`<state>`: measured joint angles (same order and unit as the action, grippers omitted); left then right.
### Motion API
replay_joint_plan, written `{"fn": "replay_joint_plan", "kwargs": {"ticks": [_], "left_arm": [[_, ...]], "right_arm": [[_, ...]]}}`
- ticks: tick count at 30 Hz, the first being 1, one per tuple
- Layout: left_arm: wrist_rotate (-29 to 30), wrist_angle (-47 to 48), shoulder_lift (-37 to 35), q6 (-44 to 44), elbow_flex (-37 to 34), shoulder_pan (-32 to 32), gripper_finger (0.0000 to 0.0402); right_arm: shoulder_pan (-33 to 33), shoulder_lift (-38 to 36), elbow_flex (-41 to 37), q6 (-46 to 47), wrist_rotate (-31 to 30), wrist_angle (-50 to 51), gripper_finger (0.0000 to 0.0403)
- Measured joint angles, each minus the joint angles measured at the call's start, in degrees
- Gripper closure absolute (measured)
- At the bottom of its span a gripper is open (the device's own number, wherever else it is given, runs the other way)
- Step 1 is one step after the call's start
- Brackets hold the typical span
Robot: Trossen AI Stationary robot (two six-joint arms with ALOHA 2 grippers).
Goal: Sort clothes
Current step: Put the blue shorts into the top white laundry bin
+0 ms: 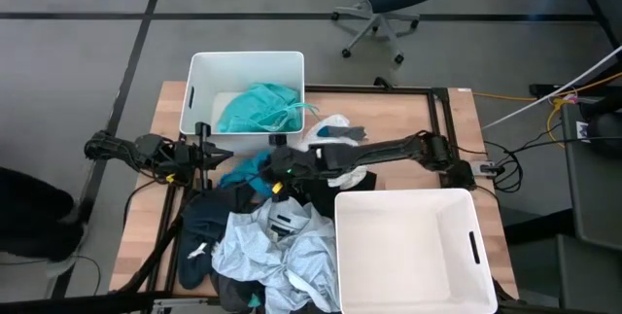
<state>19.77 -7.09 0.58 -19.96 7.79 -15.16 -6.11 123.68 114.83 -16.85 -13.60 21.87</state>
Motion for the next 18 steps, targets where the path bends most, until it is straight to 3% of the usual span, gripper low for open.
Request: {"fn": "replay_joint_plan", "kwargs": {"ticks": [10,18], "left_arm": [[0.04,0.00,0.00,-1.58,0.00,0.00,0.0396],[0.04,0.02,0.00,-1.51,0.00,0.00,0.0396]], "right_arm": [[0.20,-9.94,-0.07,-5.28,-5.34,-3.90,0.0400],[1.32,-13.61,-0.07,-20.00,-14.43,-17.80,0.0395]]}}
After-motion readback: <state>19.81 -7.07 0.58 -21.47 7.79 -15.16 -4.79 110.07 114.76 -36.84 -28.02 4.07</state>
